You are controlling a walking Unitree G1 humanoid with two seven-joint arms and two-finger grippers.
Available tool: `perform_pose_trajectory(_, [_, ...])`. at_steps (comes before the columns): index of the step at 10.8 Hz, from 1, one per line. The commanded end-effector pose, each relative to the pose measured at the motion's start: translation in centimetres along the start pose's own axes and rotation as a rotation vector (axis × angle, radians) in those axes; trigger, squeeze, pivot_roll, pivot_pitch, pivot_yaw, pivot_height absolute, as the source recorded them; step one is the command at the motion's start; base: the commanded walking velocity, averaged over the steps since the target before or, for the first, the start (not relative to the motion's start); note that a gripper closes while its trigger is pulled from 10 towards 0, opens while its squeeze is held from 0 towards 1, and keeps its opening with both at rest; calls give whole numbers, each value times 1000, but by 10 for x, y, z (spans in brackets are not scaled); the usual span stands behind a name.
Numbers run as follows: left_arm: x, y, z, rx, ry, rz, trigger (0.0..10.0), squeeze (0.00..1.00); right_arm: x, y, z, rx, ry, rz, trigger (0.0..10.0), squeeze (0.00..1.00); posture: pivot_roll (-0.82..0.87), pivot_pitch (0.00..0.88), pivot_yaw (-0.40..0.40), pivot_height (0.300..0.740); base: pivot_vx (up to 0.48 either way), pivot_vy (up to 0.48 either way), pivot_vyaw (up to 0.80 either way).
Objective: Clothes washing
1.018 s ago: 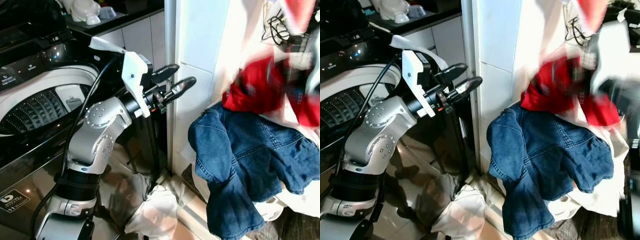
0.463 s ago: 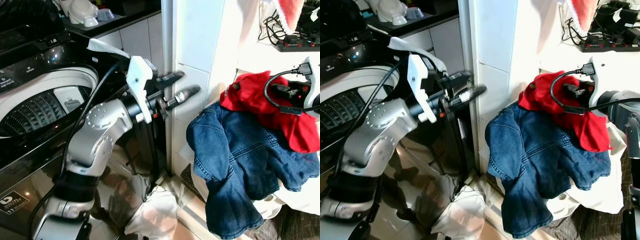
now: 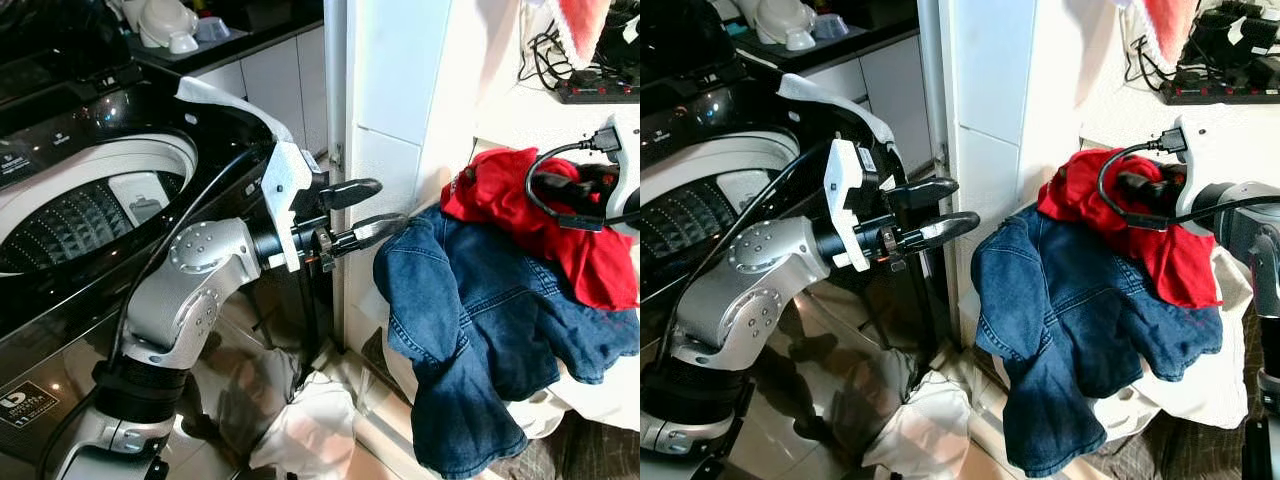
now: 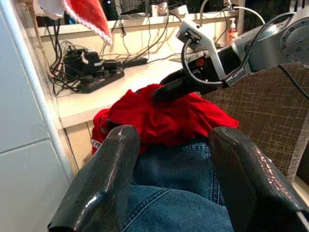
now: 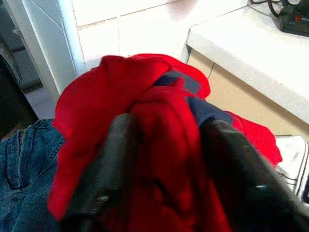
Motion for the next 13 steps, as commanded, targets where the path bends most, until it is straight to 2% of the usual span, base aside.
perform_pose_trajectory(1, [0,1,3,0,-10,-13,10000,0,2,0,2,-11,0,6,0,0,-19,0,77,740,0,0,0])
perform_pose_trajectory(9, [2,0,6,-11,-19,-2,10000,0,4,10,25,-103,-21,48,0,0,-21,0,78,740,0,0,0])
perform_pose_trajectory(12, [5,1,9,-33,-32,19,10000,0,1,33,73,-333,-111,112,0,0,-24,0,78,740,0,0,0])
perform_pose_trajectory(13, [8,0,14,-61,-50,38,10000,0,4,51,101,-486,-141,185,0,0,-24,0,78,740,0,0,0])
Point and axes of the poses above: a point about 5 cm out from each wrist's last joint towards the gripper, its own y axis pointing back from the gripper into the wrist, its own z axis along the axis of the wrist's last joint, x = y × z, the point moved 2 cm from there along -y, pointing out of the wrist towards the gripper, and after that the axes turned 2 degrees about y, right-handed, at the moved point
